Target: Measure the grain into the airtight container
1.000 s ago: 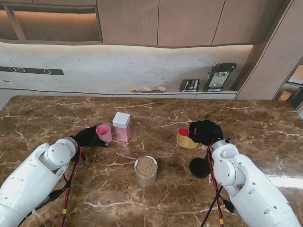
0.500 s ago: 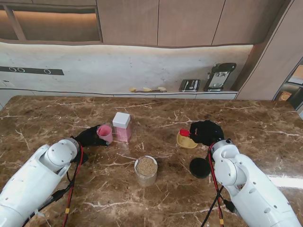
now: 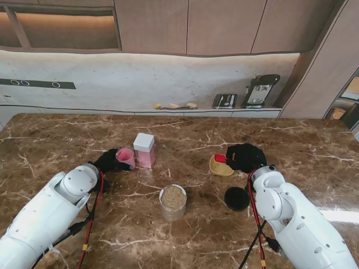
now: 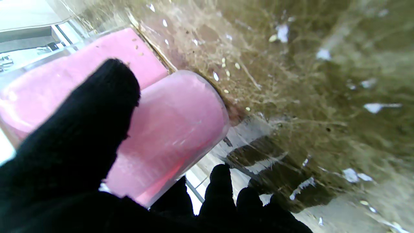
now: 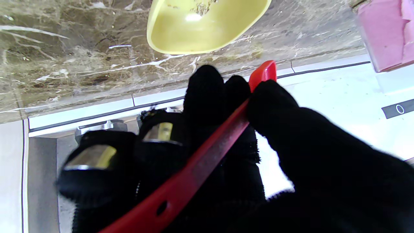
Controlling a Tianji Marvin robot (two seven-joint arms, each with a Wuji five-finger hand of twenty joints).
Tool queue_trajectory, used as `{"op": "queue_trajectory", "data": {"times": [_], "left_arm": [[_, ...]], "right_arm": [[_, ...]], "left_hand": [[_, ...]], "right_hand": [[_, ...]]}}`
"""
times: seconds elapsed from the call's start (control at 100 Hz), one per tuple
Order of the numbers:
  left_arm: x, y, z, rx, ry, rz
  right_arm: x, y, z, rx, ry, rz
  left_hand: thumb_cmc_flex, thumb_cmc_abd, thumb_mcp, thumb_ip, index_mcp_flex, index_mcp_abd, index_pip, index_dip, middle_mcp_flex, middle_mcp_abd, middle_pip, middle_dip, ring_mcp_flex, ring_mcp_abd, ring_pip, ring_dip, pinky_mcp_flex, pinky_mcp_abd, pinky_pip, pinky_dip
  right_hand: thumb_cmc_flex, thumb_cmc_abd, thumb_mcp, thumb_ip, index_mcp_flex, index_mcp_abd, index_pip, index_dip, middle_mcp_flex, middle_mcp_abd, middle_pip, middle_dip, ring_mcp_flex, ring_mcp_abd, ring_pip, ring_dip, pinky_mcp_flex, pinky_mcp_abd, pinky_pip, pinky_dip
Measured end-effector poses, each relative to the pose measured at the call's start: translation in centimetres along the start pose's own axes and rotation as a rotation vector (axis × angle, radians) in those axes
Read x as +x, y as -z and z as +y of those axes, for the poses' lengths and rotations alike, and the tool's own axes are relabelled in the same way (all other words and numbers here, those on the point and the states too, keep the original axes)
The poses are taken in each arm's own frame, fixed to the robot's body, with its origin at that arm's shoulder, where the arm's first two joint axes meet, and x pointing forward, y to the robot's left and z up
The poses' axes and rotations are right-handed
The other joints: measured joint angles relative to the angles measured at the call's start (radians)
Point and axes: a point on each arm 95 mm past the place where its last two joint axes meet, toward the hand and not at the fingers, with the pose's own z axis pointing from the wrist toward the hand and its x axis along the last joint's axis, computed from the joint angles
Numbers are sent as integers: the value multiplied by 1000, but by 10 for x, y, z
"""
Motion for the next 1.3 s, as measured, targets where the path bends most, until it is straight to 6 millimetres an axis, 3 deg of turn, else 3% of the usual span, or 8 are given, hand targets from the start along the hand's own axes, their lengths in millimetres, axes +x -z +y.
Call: {"op": "queue_trajectory", "data": {"times": [0.27,0.42,0.55,0.81,0.88,1.02,1.1,1.3], "left_arm": [[-1,0,1,11,40,0],[-3,7,4,32,66,8],[-6,14,6,56,81,19],[-8,34,4,86,91,50],[-8,43,2,102,78,64],[-9,65,-3,136,42,114],[-8,77,-5,151,21,148],[0,105,-5,175,-50,245]], "right_arm": [[0,0,-2,18,3,0],[0,0,-3,19,3,1],[0,0,-2,20,4,2],[3,3,2,17,12,9],[5,6,5,11,19,13],[11,12,14,4,44,27],[14,15,20,2,55,31],[26,24,34,0,104,26]], "left_hand": [[53,36,-17,-9,40,-1,120,188,0,-2,12,18,-2,-20,0,18,-1,-20,-13,-13],[203,36,-209,-8,80,6,157,260,1,-2,85,25,9,-20,15,76,10,-19,-7,-7],[207,34,-239,-7,113,11,159,269,1,-2,122,25,32,-3,62,116,26,-7,49,15],[259,49,-325,-5,128,31,159,269,1,-2,158,25,44,115,115,155,73,148,155,81],[259,55,-336,-5,128,39,159,268,1,-2,160,25,44,116,122,156,92,231,189,95],[259,75,-376,6,128,54,159,268,54,-2,183,27,70,117,151,168,92,251,200,111],[259,86,-400,7,128,58,159,268,101,-2,195,59,106,129,174,182,91,255,235,170],[259,87,-424,15,150,104,159,267,260,16,273,192,246,174,297,325,78,298,358,439]], "right_hand": [[0,0,0,0,0,0,0,0,0,-1,4,0,0,-1,0,0,0,-1,0,0],[0,0,0,0,0,-1,0,0,0,-1,4,0,0,-1,0,0,0,-2,0,0],[0,0,0,0,0,-1,0,0,0,-1,4,0,0,-1,0,0,0,-2,0,0],[0,0,0,0,0,-1,0,0,0,-2,5,0,0,-2,0,0,0,-2,0,0],[0,0,0,0,0,-1,0,0,0,-2,5,0,0,-2,0,0,0,-2,0,0],[0,0,0,0,0,-1,0,0,0,-2,5,0,0,-2,0,0,0,-3,0,0],[0,0,0,0,0,-1,0,0,0,-2,5,0,0,-2,0,0,1,-3,0,0],[0,0,0,0,0,-1,0,0,0,-2,5,0,0,-2,9,0,12,-3,1,0]]}}
